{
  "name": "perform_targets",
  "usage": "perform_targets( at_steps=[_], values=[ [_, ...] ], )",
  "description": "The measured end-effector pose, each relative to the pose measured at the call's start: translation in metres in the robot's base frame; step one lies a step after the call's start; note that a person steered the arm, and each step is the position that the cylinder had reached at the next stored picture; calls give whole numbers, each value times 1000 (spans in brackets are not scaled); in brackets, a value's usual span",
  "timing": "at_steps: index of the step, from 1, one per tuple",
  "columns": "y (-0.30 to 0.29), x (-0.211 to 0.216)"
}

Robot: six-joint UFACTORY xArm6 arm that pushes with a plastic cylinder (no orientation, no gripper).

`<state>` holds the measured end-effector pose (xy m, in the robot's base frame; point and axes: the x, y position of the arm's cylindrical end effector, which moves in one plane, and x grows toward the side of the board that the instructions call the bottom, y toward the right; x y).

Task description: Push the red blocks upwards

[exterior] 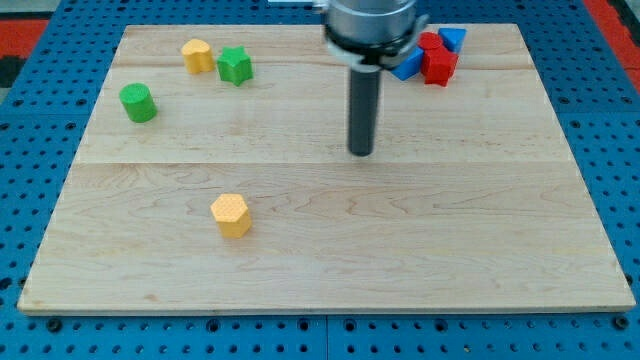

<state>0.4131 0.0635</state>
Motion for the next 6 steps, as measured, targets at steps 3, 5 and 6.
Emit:
perform_targets(
  at_steps=[3, 5, 6],
  values=[
    [78, -70],
    [119, -107],
    [120, -110]
  ],
)
